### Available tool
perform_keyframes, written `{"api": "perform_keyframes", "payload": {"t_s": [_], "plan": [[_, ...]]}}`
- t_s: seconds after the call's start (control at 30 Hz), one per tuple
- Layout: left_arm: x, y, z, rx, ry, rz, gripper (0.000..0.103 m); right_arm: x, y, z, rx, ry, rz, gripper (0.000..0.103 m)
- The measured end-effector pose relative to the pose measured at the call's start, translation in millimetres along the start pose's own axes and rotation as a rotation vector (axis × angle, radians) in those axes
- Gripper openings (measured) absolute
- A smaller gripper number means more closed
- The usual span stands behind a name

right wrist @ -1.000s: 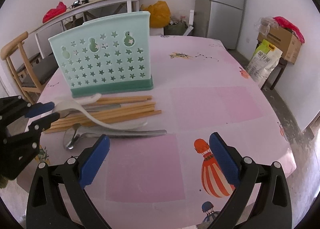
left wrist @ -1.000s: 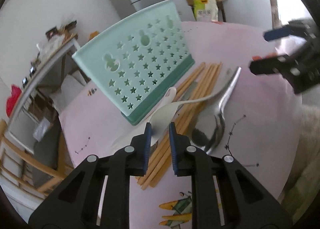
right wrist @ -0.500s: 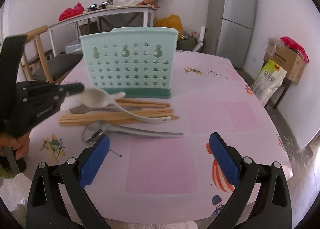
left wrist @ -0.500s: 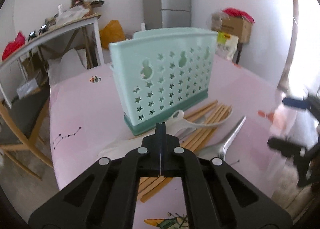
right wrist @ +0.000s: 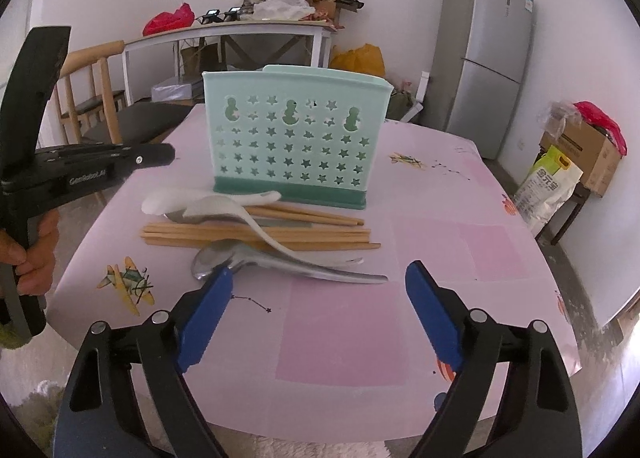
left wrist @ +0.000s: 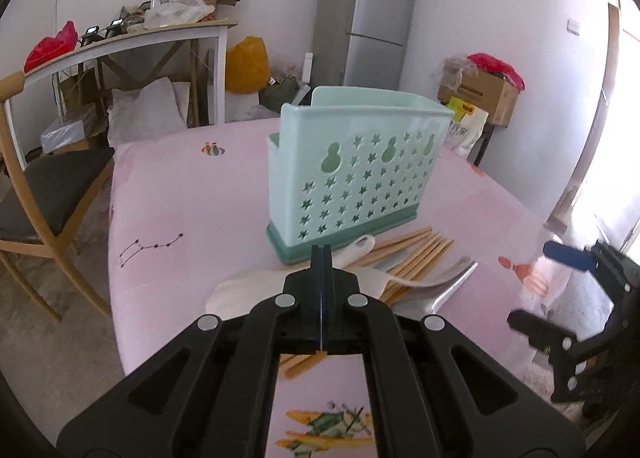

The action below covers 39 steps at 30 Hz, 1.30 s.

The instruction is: Organize utensils

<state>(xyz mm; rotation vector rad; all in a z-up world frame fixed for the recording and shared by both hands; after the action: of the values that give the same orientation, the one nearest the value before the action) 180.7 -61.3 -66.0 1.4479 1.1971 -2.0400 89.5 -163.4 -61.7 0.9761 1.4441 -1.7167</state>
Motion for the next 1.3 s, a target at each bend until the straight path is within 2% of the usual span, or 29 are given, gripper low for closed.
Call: {"api": "perform_keyframes", "payload": {"t_s": [0.07,0.13,0.23,0.37,0.5,0.57,0.63,0.8,1.0,1.3], "plan": [[3.7,-5.0,2.9,0.001,0.051,-0.009,0.001,0.3,0.0,1.5,-0.004,0.002,0.001,0.086],[11.4,-7.3,8.0,0.012,0.116,-0.028,0.02,1.2,1.4,1.8,-0.008,0.01,-0.001,0.086],[24.0,-4.7,20.4,0.034,0.232,-0.067,0.037,3.2,4.4,3.1,-0.013,0.018,-0.01,0.086],[42.2,5.4,29.7,0.039,0.381,-0.123,0.044,4.3,7.8,5.6,-0.012,0.027,-0.016,0.086],[51.6,21.7,33.4,0.004,0.515,-0.15,0.044,8.2,13.6,6.8,-0.016,0.044,-0.032,0.086],[52.4,29.0,34.3,-0.002,0.543,-0.154,0.043,10.8,17.0,7.1,-0.017,0.05,-0.042,0.086],[50.2,30.1,34.8,0.001,0.537,-0.146,0.028,12.3,19.0,7.5,-0.019,0.053,-0.047,0.086],[34.1,30.5,32.2,0.037,0.413,-0.122,0.017,10.7,18.9,9.1,-0.016,0.054,-0.038,0.086],[32.5,39.6,29.2,0.032,0.371,-0.122,0.016,10.2,17.7,9.1,-0.019,0.054,-0.036,0.086],[33.9,51.8,26.2,0.021,0.421,-0.146,0.019,9.5,18.0,7.4,-0.024,0.053,-0.03,0.086]]}}
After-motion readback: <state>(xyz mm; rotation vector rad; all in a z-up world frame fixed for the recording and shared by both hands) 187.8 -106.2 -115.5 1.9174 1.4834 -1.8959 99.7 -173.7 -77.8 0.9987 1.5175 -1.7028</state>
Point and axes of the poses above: each gripper's, at about its wrist camera, not at the fingertips, and y roughly the way its jaws point, z to its right, x to its underside, the point moved 10 cm from there along y, roughly the way its jaws point, and after that the axes turned 10 degrees about z, right-handed, at the moved point
